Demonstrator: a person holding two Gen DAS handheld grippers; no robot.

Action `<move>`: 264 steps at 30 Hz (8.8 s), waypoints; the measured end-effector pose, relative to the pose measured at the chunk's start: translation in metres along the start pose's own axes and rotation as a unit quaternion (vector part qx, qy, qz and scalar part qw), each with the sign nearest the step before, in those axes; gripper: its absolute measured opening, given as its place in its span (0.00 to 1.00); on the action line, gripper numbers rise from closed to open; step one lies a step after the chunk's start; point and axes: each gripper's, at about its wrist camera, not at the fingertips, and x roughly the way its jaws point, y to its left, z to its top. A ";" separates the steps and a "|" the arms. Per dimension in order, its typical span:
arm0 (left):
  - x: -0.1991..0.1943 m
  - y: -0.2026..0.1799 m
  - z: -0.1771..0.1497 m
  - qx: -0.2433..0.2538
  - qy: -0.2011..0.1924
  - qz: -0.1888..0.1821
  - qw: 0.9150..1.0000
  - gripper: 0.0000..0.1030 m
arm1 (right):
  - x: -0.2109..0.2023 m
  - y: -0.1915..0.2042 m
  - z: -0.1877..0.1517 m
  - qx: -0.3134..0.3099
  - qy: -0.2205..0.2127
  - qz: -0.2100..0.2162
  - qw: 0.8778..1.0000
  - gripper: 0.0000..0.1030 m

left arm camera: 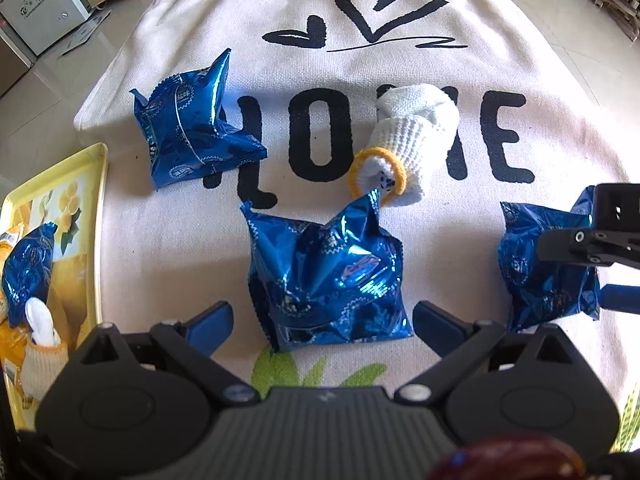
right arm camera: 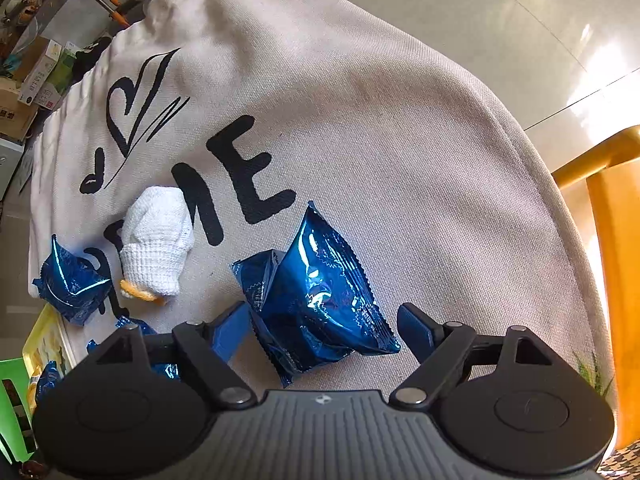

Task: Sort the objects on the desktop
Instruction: 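Close right tool on a blue foil packet while left tool holds its packet, then lift both held blue packets off the rug with both tools, then carry blue packets over yellow tray with left tool while right tool follows, then open both tools to drop the blue packets onto the tray, then lower left tool onto a blue packet on the rug and close on it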

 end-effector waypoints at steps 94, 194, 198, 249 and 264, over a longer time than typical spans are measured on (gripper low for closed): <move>0.004 -0.014 -0.022 -0.009 0.012 -0.027 1.000 0.72 | -0.008 0.016 -0.001 -0.047 -0.038 0.008 0.998 0.66; -0.059 0.348 -0.004 -0.347 -0.075 0.017 0.935 0.90 | 0.048 0.312 -0.181 -0.299 0.062 0.277 0.911 0.77; -0.065 0.341 -0.001 -0.338 -0.084 0.027 0.937 0.91 | 0.045 0.306 -0.172 -0.286 0.053 0.270 0.918 0.77; -0.006 0.134 0.081 -0.206 -0.064 -0.011 0.976 0.97 | 0.038 0.107 -0.002 -0.023 -0.061 0.084 0.994 0.77; 0.049 0.120 0.097 -0.213 -0.042 0.014 0.976 0.81 | 0.057 0.111 0.009 -0.036 -0.071 0.053 0.995 0.56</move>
